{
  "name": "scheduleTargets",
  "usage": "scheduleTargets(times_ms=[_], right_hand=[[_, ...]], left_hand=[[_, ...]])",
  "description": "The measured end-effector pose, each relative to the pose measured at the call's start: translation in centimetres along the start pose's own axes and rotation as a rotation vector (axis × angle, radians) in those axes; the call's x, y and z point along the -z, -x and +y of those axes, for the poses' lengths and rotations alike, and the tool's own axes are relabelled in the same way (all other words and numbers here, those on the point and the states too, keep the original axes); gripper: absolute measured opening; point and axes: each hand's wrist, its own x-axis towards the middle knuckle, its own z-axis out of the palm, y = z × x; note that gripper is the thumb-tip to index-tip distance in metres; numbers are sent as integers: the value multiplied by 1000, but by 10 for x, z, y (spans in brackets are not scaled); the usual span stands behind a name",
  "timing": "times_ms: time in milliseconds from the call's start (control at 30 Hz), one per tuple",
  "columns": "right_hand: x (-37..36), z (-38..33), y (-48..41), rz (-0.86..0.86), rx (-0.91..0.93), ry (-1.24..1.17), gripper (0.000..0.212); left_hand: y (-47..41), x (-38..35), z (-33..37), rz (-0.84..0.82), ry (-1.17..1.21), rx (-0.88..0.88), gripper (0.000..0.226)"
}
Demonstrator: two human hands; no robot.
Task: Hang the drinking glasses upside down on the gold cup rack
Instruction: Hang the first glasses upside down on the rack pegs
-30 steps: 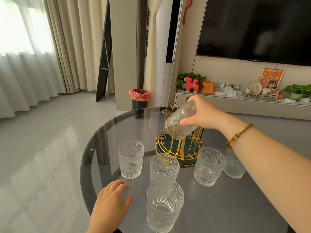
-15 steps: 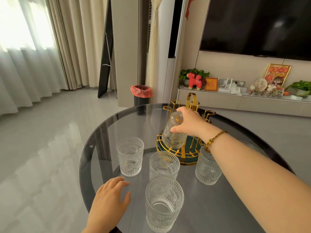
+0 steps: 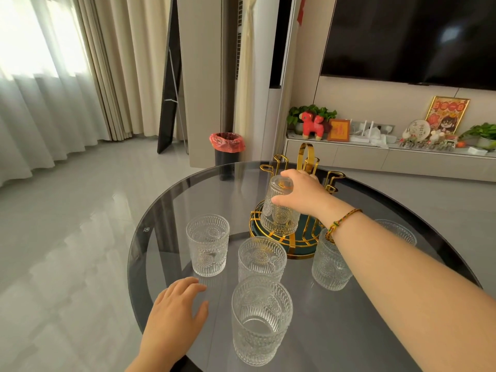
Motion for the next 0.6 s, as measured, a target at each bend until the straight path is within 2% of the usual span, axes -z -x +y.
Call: scheduleTargets(times_ms=[133,333,467,600], right_hand=[[0,0,5,57,14,-16,68],[-3,7,44,295,17,-6,65],[-25,19,96,349,-24,-206,63],[-63,28,155,349,-113,-578,53]], left_hand=[[-1,0,0,-14,-12,7,32],[-1,1,1,-10,-9,21,31],[0,2,2,-39,-36,25,33],[2,4,7,-82,-95,15,38]])
